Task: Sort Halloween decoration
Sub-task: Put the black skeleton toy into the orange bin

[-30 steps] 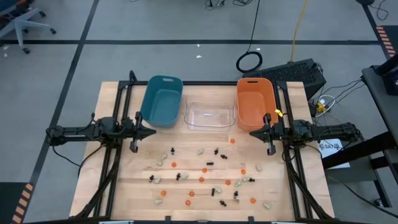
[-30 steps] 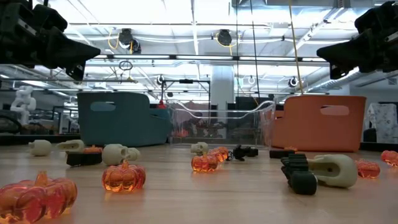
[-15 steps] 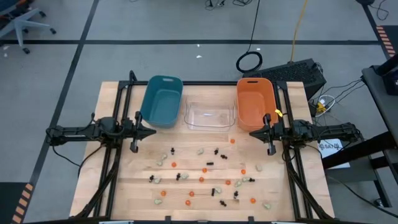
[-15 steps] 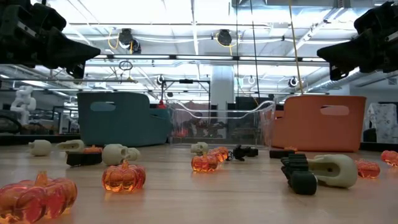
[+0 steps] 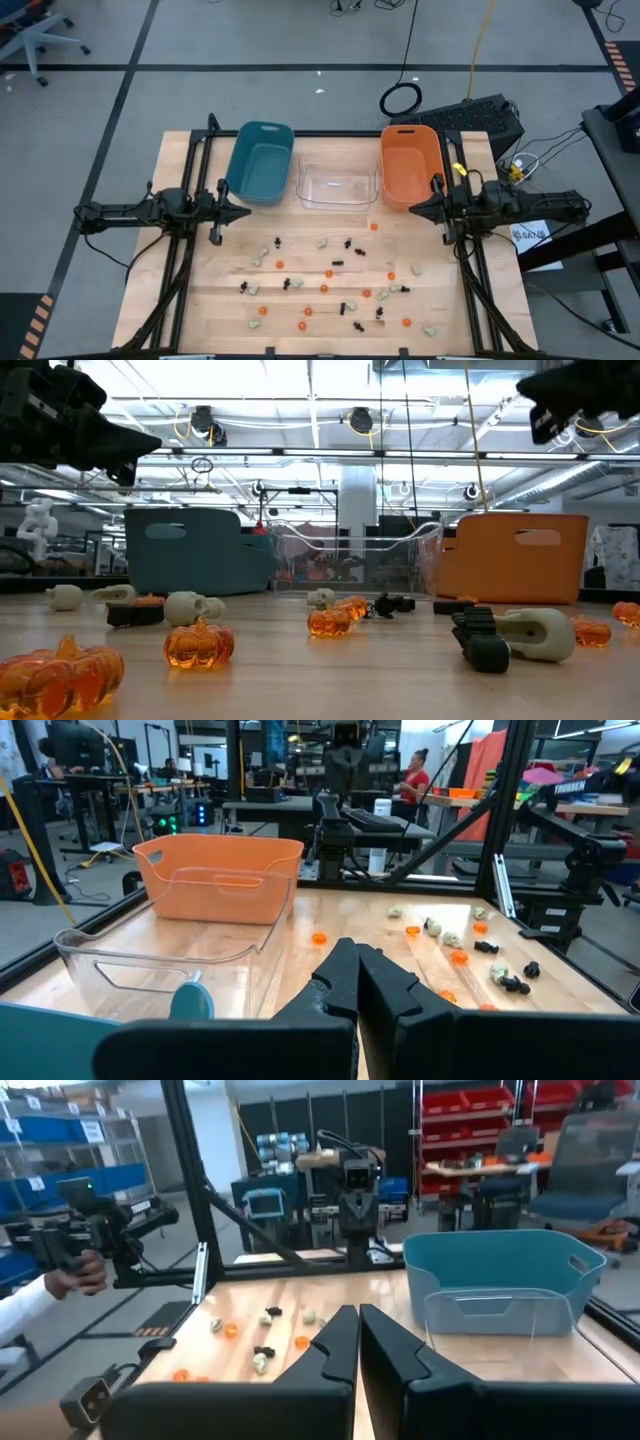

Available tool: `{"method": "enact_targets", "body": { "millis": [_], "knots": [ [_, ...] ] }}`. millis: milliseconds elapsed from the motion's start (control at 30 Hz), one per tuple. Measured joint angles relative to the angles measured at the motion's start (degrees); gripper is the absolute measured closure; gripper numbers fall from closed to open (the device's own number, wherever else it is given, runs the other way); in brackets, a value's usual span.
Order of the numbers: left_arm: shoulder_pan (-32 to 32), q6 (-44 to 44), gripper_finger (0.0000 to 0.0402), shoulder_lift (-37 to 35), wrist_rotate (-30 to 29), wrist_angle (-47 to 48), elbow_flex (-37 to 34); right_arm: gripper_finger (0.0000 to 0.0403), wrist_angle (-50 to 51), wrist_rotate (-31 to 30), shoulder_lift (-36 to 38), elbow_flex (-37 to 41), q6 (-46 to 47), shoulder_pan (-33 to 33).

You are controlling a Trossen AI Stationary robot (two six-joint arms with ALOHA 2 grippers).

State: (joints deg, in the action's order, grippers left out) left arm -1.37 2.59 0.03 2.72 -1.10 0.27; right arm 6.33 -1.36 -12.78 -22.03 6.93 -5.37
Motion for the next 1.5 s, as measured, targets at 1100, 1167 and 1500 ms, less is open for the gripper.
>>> {"method": "enact_targets", "body": {
  "millis": [1100, 1167, 1500],
  "knots": [
    [-0.02, -0.16, 0.0402, 0.01, -3.78, -0.4, -0.02, 0.0403, 29.15, -4.73, -36.36, -45.18, -0.97, 0.02],
    [0.0, 0.58, 0.0402, 0.01, -5.2, -1.97, 0.0, 0.0403, 30.2, -4.71, -37.25, -44.61, 0.04, 0.02],
    [0.0, 4.15, 0.0402, 1.69, -2.77, -0.5, 8.56, 0.0403, 30.48, -4.58, -42.83, -40.19, 4.57, -0.24]
  ]
}}
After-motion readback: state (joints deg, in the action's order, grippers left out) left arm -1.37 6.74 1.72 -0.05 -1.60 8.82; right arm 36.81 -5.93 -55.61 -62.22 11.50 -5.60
